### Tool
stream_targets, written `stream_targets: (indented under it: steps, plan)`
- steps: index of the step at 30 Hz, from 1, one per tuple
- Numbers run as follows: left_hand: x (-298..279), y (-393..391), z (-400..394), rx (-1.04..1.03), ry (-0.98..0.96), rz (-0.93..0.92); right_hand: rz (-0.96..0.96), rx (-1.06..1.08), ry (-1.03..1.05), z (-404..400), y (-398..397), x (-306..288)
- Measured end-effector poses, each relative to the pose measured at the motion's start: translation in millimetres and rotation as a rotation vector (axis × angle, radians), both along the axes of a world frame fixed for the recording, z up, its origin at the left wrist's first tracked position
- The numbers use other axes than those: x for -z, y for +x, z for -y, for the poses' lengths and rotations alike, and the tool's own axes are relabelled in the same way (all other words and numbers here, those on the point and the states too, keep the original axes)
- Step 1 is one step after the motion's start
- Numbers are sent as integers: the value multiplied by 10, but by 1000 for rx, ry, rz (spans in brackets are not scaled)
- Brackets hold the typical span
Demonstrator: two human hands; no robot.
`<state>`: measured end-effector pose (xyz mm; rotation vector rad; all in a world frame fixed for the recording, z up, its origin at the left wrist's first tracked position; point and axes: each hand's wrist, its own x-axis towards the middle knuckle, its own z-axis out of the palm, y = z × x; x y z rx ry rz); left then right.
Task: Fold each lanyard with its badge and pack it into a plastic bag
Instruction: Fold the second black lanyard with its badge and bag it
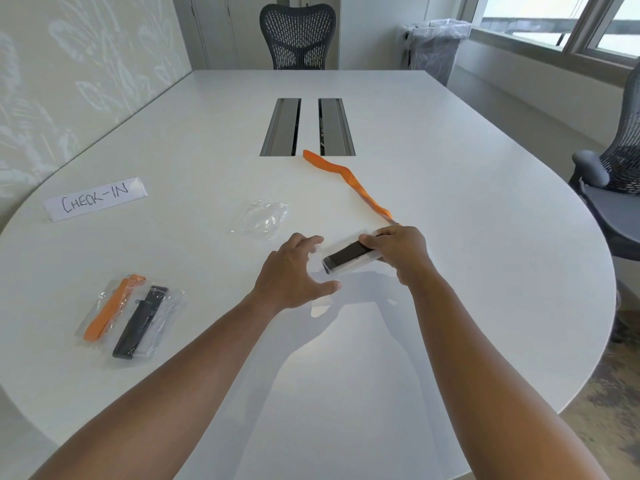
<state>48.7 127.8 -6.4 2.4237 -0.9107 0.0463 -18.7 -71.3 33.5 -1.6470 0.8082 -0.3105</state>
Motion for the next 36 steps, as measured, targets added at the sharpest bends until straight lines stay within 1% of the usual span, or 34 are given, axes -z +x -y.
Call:
stream_targets:
  steps: [4,6,8,9,10,12,14,17,19,21,24,30,33,36]
  plan:
    - [-23,-20,24,23,-27,25,-4,-92,-62,-66,8,-114]
    - [-63,-39,51,38,-20,37,7,-158,-61,-130,17,-143]
    - [-120,-46,69,39,-27,2,25,-221,-65,-168,27,-139]
    - [-156,-45,73,36,-51,-63,32,-239,-75,-171,31,-139]
    - [-184,-33,75,34,-98,-170,43,-248,-82,-166,31,-148]
    - [-241,3,77,26,-248,-442,72,-247,-84,-127,40,-183]
    - [-276,55,77,15,-397,-645,111,-250,-89,-84,46,-237]
    - [-323,83,69,36,-568,-849,135,-262,-158,-52,46,-341]
    - [-335,67,74,23,-596,-915,144,-282,-218,-60,39,-395]
    - [-347,44,103,-3,-631,-957,140,-307,-278,-87,27,-444]
    - [-379,22,162,-58,-764,-1007,129,-324,-344,-133,20,-471]
    - [-445,-50,231,-94,-889,-1012,145,-382,-422,-148,-15,-551]
    - [-499,-74,265,-105,-900,-991,93,-441,-457,-164,-35,-542]
    - [-517,-94,282,-147,-918,-947,87,-449,-492,-192,-48,-557]
